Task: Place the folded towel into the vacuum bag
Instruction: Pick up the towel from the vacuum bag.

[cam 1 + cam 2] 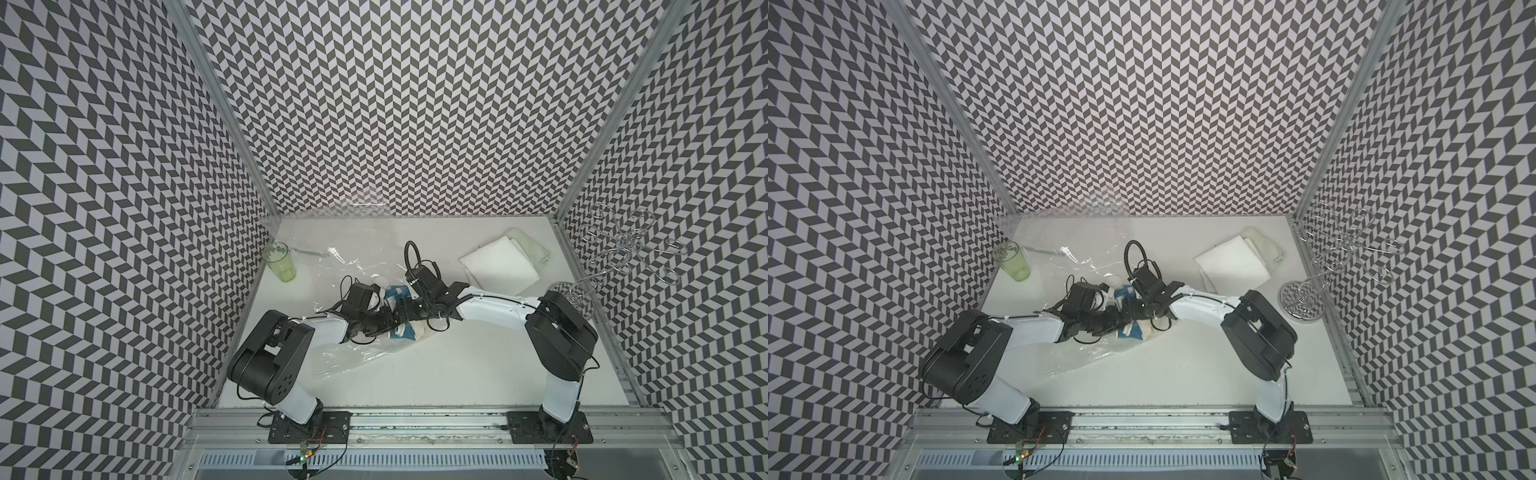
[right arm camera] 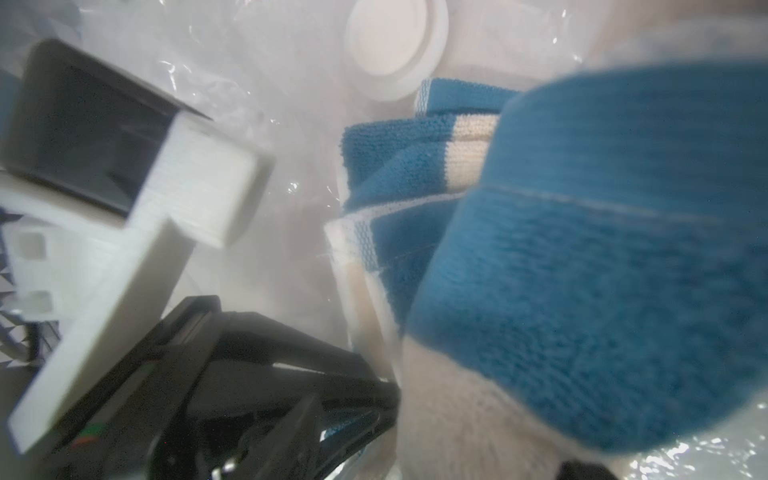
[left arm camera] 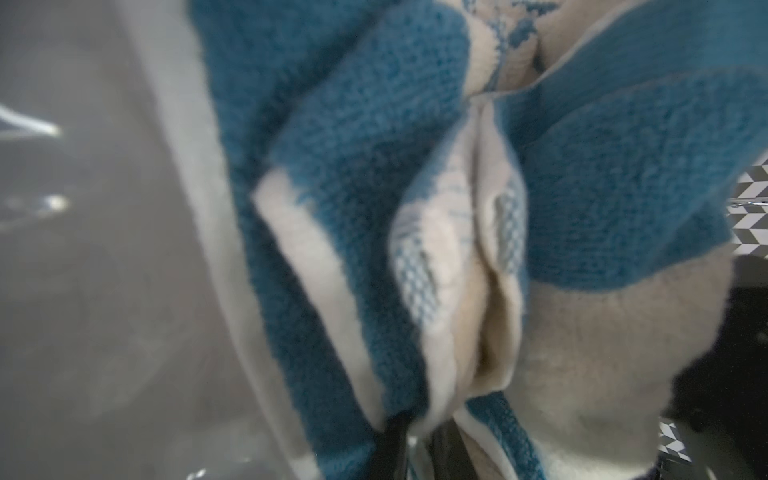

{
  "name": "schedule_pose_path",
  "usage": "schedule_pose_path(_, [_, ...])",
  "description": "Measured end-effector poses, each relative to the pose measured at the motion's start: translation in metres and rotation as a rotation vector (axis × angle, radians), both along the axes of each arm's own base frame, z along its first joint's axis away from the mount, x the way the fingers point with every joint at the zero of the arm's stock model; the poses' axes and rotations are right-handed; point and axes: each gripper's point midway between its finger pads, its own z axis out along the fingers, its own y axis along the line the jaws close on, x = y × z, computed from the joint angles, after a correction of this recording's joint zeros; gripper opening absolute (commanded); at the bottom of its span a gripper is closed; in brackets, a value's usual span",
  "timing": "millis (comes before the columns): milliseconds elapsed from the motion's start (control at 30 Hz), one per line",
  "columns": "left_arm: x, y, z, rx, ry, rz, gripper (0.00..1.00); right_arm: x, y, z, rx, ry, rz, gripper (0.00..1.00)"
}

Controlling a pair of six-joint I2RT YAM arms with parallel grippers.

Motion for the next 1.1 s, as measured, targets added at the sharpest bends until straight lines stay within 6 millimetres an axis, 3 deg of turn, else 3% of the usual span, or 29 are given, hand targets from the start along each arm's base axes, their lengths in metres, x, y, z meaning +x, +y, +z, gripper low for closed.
schedule_pose_path(167, [0.000, 0.013, 0.006, 0.013, 0.009, 0.039, 0.18, 0.001, -0.001, -0.011, -0.038, -0.013, 0.002, 0.86])
schedule_pose_path(467, [0.010, 0.034, 0.039, 0.042, -0.079, 0.073, 0.13, 0.000, 0.002, -0.016, -0.060, -0.035, 0.022, 0.93])
schedule_pose_path(600, [0.008, 0.042, 0.029, 0.065, -0.066, 0.090, 0.11, -0.001, 0.004, -0.014, -0.056, -0.037, 0.032, 0.95])
schedule_pose_path(800, [-0.007, 0.049, -0.004, 0.094, 0.011, 0.101, 0.08, -0.002, 0.011, -0.013, -0.058, -0.026, 0.045, 1.00])
schedule_pose_path(1100, [-0.007, 0.045, -0.006, 0.039, 0.001, 0.115, 0.04, -0.004, 0.026, -0.017, -0.138, -0.027, 0.052, 1.00])
